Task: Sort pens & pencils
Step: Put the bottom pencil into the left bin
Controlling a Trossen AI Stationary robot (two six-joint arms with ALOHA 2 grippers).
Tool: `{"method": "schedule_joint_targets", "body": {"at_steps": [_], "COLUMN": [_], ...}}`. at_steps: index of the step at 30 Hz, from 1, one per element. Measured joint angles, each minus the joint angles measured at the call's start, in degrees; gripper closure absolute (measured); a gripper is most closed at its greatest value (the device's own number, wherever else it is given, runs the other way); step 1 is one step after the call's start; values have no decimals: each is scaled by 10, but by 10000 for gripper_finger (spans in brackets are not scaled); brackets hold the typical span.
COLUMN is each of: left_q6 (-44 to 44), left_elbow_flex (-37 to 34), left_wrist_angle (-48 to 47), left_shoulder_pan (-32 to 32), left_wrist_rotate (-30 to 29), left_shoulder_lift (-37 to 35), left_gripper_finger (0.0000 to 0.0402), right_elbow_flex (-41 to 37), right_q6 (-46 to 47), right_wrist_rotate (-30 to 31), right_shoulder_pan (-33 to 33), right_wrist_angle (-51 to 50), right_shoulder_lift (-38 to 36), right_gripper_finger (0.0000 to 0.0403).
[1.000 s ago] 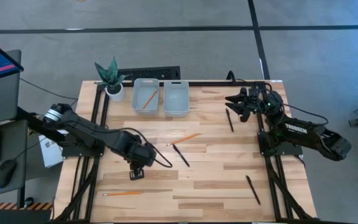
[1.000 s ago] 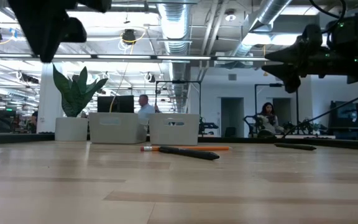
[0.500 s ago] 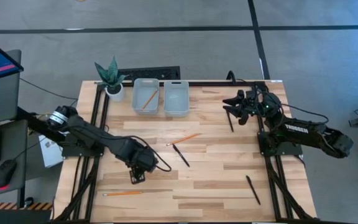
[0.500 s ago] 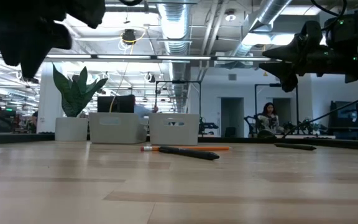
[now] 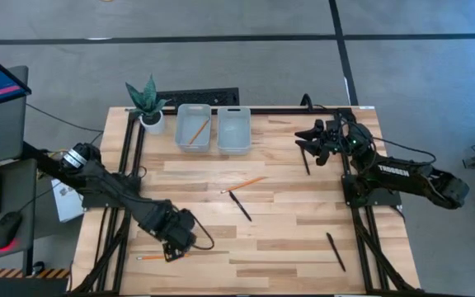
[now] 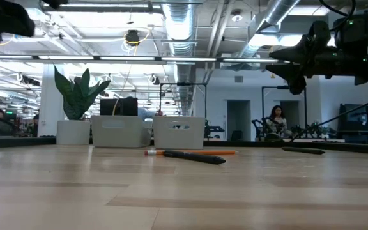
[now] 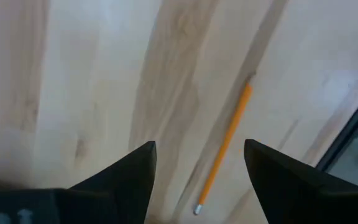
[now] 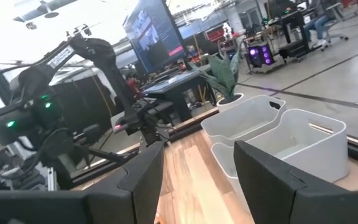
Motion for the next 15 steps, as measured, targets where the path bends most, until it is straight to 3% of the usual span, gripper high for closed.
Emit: {"method": "schedule_joint_targets", "body": {"at_steps": [15], "left_q6": [7], "left_elbow_flex": [0], "left_wrist_angle": [6], "left_shoulder_pan": [-81], "left_wrist_rotate": [-14], "left_shoulder_lift": [37], "left_gripper_finger": [196], "right_elbow_flex": [0], "right_q6": [46], "right_wrist_rotate": [13], "right_shoulder_pan": [0], "right_wrist_angle": [1], "right_shoulder_lift": [0], "right_gripper_finger": [186]}}
